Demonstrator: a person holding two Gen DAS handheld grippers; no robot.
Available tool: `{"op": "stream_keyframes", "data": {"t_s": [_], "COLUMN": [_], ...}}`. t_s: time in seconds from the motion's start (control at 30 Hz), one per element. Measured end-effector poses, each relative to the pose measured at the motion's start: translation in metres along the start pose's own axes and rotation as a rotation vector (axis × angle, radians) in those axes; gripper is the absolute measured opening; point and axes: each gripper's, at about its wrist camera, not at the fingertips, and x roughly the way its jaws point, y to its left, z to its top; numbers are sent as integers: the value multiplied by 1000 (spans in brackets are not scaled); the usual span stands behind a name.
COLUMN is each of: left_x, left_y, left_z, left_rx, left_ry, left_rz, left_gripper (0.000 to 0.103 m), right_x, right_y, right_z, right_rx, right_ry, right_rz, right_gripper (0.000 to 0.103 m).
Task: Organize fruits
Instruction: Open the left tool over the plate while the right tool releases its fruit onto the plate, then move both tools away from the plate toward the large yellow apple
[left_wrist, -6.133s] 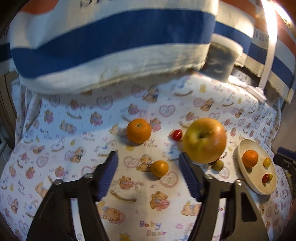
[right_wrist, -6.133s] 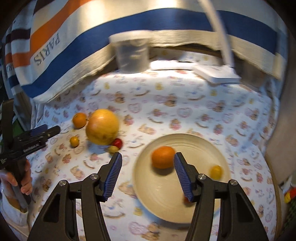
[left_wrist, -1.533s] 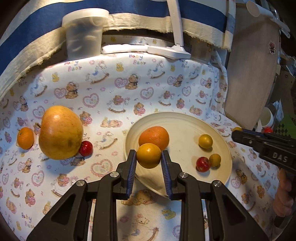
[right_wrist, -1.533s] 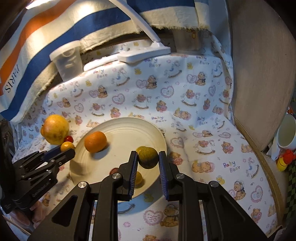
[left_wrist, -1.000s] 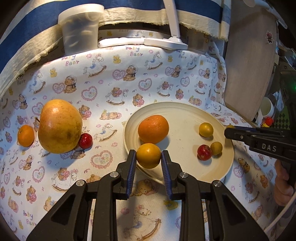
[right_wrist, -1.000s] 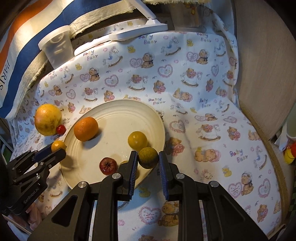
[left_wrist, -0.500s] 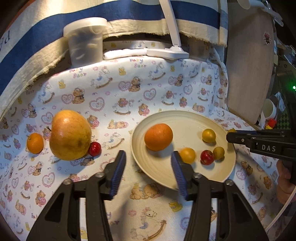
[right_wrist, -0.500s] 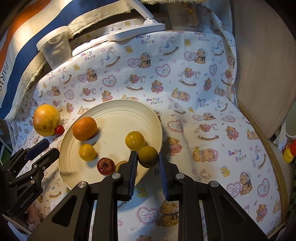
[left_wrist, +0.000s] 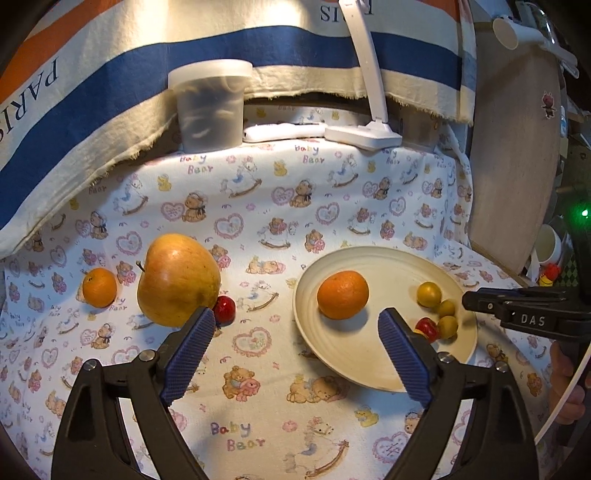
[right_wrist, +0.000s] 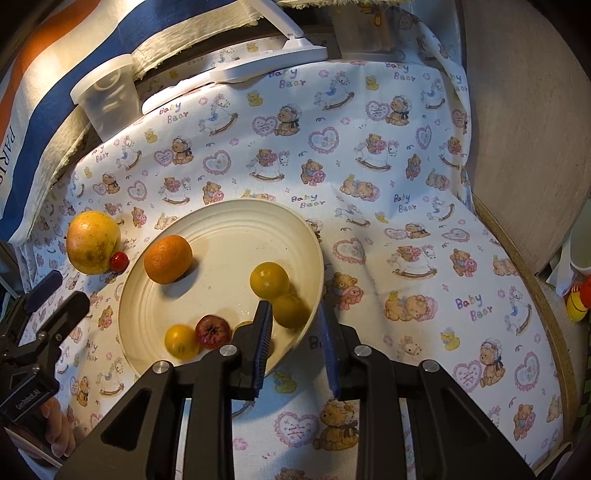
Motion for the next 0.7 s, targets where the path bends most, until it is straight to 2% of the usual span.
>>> {"op": "stream_keyframes", "data": {"t_s": [0.3,0.43,0.53,0.7], "left_x": [-10,-14,-19,-27], "left_y": [-2,2,12,26], "left_z": [5,7,11,15], "left_rx": [8,38,6,-34], "left_ry": [-12,-49,-67,-99], "left_rz": [-5,51,51,60], "left_gripper": [89,89,89,97], "right_x": [-6,-15,-22,-26], "right_y": [5,0,0,8], "right_z": [0,1,2,1], "right_rx": [-13,14,15,-26], "right_ry": [-34,-99,-136,-176], "right_rz": [-3,-26,-13,-44], "right_gripper": [27,27,27,27]}}
